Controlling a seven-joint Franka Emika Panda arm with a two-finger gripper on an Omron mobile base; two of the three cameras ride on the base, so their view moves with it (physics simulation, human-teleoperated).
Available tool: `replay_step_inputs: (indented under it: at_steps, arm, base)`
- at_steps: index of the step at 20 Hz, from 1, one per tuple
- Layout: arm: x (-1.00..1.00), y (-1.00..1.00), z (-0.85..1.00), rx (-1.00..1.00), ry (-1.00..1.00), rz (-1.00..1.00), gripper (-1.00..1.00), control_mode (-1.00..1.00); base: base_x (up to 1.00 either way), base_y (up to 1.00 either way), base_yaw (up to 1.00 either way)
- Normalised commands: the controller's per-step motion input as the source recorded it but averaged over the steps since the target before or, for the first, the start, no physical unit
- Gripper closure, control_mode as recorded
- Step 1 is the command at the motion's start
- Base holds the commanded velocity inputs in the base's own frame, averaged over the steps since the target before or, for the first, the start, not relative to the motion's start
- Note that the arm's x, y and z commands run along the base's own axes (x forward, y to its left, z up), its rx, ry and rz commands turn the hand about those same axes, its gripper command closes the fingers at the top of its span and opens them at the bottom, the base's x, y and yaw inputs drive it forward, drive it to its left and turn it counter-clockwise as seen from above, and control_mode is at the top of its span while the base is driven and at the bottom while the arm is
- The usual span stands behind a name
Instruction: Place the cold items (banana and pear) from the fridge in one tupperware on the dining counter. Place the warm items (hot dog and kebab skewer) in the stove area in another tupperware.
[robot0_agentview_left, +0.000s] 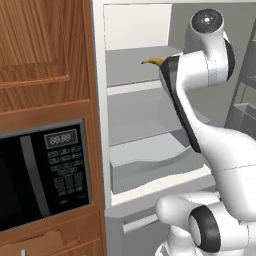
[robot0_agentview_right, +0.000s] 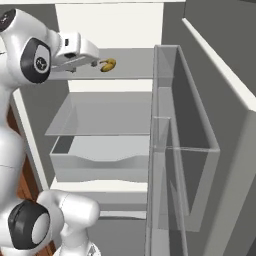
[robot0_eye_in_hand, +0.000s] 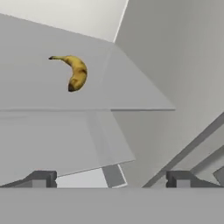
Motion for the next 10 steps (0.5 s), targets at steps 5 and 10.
replay_step_inputs:
  at_steps: [5,10]
  arm:
    - [0.61,0.45,-0.16,0.2,-0.12,0.0,-1.0,-1.0]
    - [0.94,0.17,-0.3,0.01,0.01,0.05,-1.0,-1.0]
  base:
    - [0.0,0.0,0.0]
    - [0.0,0.0,0.0]
